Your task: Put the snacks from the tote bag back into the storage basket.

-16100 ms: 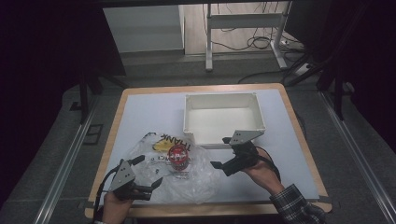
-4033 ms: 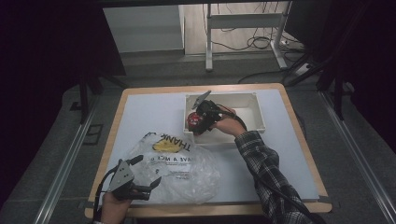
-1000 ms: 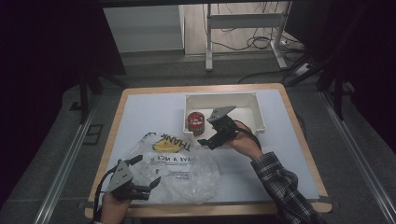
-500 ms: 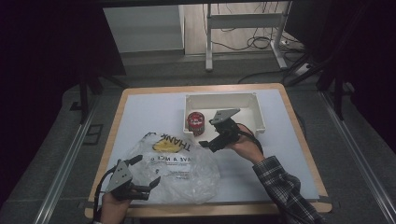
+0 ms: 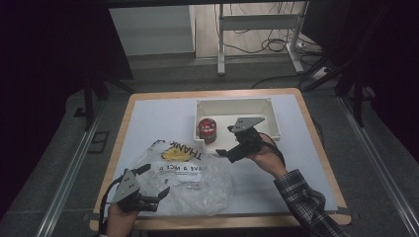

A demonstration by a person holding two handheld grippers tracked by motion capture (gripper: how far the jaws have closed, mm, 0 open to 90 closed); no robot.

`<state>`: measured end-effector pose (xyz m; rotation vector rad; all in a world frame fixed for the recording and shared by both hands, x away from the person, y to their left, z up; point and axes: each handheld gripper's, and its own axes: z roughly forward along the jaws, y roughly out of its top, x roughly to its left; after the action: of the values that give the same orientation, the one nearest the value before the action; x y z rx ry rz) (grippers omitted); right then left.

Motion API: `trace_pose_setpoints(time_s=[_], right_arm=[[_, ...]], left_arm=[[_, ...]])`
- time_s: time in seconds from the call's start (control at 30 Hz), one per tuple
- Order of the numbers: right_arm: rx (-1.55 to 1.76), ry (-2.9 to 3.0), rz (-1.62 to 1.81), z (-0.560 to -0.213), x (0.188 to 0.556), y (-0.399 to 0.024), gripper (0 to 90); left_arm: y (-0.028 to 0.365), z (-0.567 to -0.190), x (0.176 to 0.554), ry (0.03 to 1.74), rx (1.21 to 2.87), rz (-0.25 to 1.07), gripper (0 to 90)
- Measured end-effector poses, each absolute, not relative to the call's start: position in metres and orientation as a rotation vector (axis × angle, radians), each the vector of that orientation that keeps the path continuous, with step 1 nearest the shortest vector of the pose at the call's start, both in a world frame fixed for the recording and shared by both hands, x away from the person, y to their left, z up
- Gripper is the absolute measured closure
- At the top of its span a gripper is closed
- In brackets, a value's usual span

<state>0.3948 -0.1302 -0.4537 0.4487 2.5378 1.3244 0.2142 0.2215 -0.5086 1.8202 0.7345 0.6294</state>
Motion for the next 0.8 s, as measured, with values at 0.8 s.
trace_pose_setpoints(time_s=[0.8], right_arm=[[0.477, 2.496, 1.329, -0.457, 0.37, -0.159, 3.8]], left_arm=[[0.221, -0.509, 0.214, 0.734, 1.822, 0.629, 3.2]])
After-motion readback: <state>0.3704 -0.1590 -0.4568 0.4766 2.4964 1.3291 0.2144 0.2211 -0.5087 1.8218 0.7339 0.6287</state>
